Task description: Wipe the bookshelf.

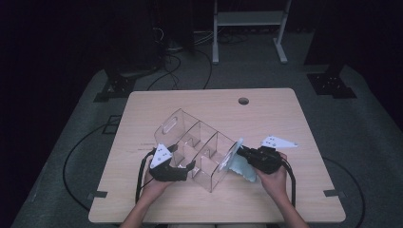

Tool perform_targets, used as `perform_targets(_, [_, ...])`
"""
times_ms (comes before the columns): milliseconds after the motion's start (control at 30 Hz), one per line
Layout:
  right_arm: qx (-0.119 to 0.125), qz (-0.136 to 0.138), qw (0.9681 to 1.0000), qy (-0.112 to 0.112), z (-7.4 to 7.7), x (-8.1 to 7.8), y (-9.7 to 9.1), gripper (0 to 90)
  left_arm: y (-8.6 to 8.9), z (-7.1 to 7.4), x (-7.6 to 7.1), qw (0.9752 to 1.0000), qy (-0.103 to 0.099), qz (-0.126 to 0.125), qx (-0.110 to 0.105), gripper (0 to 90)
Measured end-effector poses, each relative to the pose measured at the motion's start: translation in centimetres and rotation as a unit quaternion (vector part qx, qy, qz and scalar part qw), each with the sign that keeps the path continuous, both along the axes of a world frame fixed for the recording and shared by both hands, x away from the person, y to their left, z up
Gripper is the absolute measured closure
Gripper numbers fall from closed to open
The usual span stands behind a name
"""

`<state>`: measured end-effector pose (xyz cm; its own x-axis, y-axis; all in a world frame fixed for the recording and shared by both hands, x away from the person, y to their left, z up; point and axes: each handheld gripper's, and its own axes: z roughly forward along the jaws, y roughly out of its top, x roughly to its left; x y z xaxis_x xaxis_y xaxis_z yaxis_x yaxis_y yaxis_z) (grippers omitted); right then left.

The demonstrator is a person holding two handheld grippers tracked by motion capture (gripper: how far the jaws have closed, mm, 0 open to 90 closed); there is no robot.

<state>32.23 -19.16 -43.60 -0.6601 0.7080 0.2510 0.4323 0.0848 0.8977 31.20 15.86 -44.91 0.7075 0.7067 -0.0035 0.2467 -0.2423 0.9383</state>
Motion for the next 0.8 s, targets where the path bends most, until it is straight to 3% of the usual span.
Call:
perform_targets(133, [-0.008,0.001,0.9998,0.021,-1.0,0.3,0.0,83.2,0.0,0.0,0.0,1.0,0.0,0.0,0.001,6.7])
perform_targets(300, [-0.002,0.001,1.0,-0.003,0.5,-0.2,0.1,83.2,0.0,0.0,0.0,1.0,0.0,0.001,0.0,6.4])
perform_targets(467, [-0.007,0.002,0.9998,0.018,-0.6,0.2,0.1,83.1,-0.1,0.0,0.1,1.0,-0.001,0.003,-0.001,6.2])
perform_targets(700, [-0.007,0.014,0.9998,-0.014,1.4,-0.5,0.5,83.1,-0.2,-0.1,0.1,1.0,0.0,0.005,-0.001,6.2])
perform_targets(800, [-0.007,0.008,0.9999,-0.002,0.6,0.0,0.1,83.1,-0.3,-0.1,0.1,1.0,-0.002,0.005,-0.002,6.2])
